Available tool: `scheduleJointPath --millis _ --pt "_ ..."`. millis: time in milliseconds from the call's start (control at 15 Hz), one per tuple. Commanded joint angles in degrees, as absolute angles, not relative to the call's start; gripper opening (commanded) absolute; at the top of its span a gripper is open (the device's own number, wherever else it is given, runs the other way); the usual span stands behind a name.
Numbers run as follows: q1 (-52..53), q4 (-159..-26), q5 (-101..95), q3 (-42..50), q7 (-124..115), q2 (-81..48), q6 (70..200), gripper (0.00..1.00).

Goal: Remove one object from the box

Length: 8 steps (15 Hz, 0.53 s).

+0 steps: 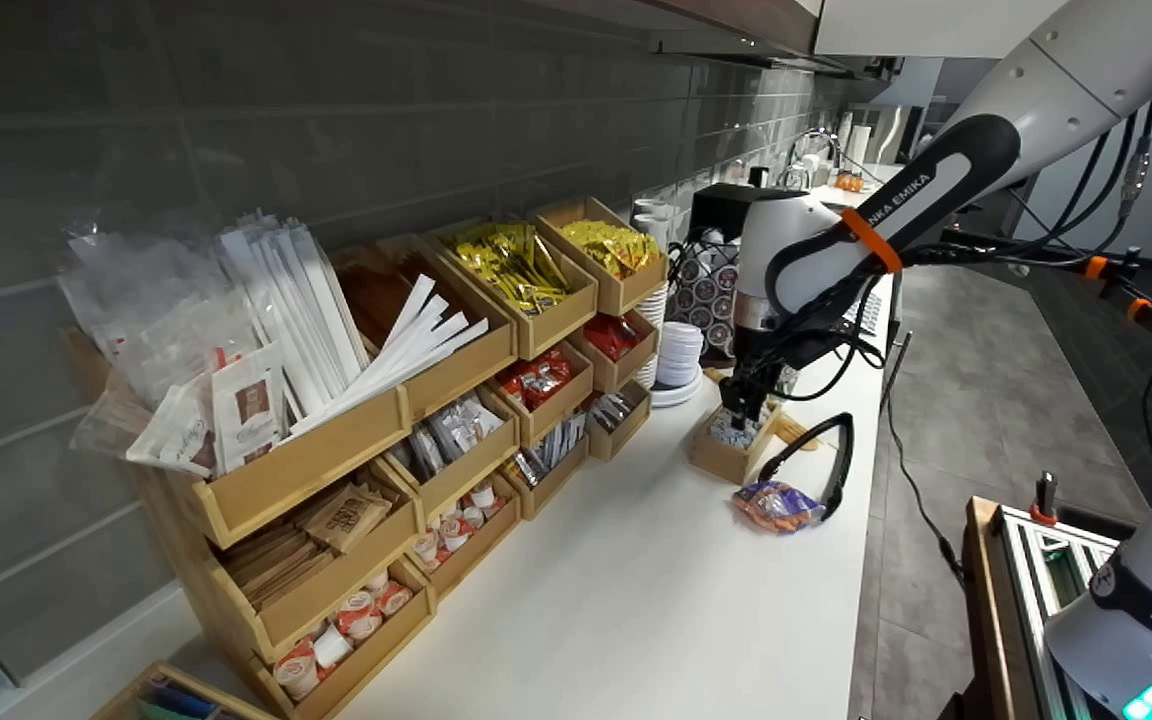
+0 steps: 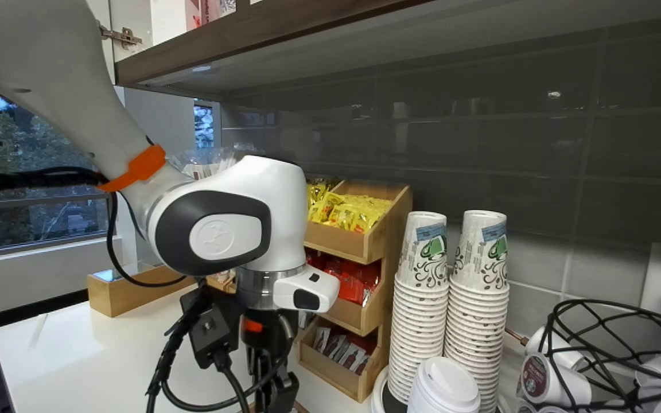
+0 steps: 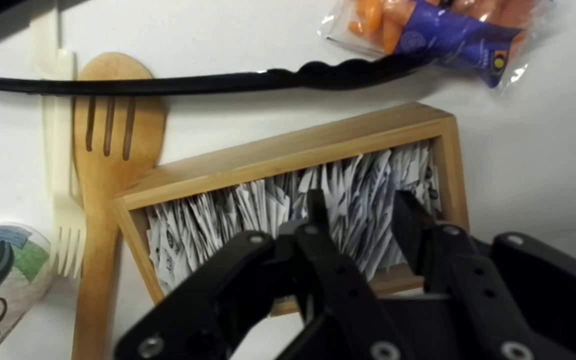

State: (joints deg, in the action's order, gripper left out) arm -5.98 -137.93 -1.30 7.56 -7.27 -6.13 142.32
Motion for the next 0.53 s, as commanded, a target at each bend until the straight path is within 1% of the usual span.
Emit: scheduleJointPath --millis 0,200,467 --pt "-5.9 -137.7 -2.6 7.6 -8.7 -5.9 140.7 0.24" --pt "-5.9 -137.6 -2.7 7.7 -8.8 -6.1 140.7 0.01" --pt "-5.9 -137.5 -2.8 7.7 -9.0 -6.4 140.7 0.0"
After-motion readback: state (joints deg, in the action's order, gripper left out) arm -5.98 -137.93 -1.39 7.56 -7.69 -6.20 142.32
